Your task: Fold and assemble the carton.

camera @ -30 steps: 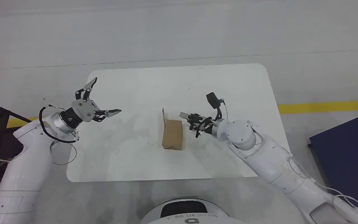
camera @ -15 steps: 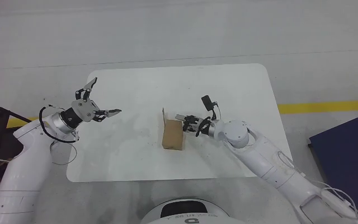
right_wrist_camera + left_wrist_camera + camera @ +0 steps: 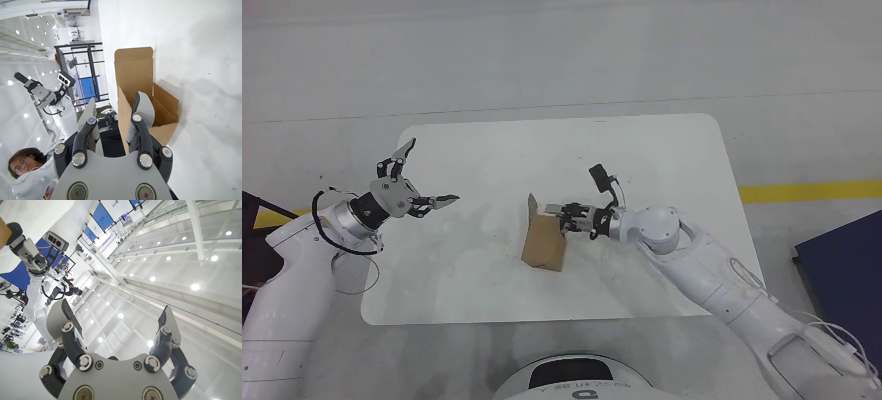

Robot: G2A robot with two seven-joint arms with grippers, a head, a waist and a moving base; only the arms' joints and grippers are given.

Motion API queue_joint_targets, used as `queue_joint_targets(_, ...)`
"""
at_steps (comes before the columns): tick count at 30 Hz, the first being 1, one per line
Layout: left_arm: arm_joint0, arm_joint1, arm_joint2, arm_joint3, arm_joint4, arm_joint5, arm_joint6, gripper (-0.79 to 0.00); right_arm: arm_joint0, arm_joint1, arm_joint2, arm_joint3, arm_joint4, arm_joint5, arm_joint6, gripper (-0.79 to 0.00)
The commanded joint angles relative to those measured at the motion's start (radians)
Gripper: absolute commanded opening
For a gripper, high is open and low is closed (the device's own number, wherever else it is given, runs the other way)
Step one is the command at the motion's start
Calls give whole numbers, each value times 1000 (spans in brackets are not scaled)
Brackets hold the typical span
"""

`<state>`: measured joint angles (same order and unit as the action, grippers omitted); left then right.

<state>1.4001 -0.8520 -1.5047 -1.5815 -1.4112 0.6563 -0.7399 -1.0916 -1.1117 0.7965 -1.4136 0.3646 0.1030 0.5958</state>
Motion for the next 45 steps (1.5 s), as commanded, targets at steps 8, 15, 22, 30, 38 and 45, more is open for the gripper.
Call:
queue_joint_targets(8, 0, 0, 0, 0, 0, 0, 0, 0, 1, -11, 6, 27, 55, 7, 82, -508)
queue_joint_targets(15, 0, 0, 0, 0, 0, 0, 0, 0, -9, -15, -1, 10, 46, 41, 121, -523)
queue_joint_targets(22, 0, 0, 0, 0, 0, 0, 0, 0, -14, -19, -11, -11, 26, 74, 144, -785)
queue_joint_targets(30, 0, 0, 0, 0, 0, 0, 0, 0, -41, -4, 54, -122, -127, 68, -28, -785)
queue_joint_targets(38, 0, 0, 0, 0, 0, 0, 0, 0, -164, 44, 57, -454, -745, 378, -237, -785)
queue_joint_targets(45, 0, 0, 0, 0, 0, 0, 0, 0, -150, 35, -42, -494, -1014, 542, -173, -785)
